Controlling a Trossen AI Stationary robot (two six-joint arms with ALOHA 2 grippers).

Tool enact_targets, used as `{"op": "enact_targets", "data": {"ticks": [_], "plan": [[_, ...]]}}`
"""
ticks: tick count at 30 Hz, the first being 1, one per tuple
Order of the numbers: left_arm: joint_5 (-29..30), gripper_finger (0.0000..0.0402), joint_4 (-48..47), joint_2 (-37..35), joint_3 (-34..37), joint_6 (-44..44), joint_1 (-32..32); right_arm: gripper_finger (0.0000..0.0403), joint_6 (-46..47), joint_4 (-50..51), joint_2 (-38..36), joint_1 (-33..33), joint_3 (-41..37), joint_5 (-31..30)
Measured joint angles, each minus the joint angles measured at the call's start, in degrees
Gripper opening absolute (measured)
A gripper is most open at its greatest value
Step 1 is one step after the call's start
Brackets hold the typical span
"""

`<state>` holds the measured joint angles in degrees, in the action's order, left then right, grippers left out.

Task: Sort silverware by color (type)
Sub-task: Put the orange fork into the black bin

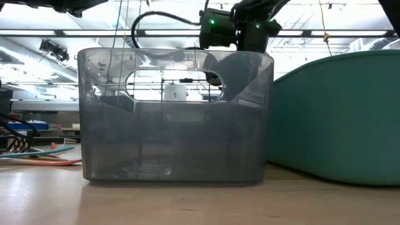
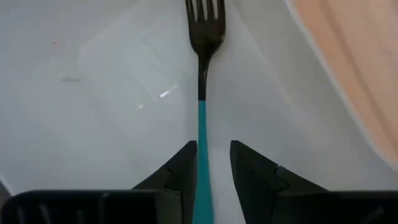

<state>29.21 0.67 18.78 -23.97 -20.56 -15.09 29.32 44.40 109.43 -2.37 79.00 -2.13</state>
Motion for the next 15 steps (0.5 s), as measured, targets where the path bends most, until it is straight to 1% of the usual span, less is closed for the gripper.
{"op": "enact_targets", "data": {"ticks": [4,9,15], "plan": [[0.0,0.0050,0.0,0.0,0.0,0.0,0.0,0.0107,-1.4,2.4,0.0,0.0,3.5,-1.5],[0.0,0.0050,0.0,0.0,0.0,0.0,0.0,0.0107,-2.8,4.7,0.0,0.0,7.0,-1.3],[0.0,0.0050,0.0,0.0,0.0,0.2,0.0,0.0103,-3.8,7.5,0.0,0.8,10.2,-5.5]]}}
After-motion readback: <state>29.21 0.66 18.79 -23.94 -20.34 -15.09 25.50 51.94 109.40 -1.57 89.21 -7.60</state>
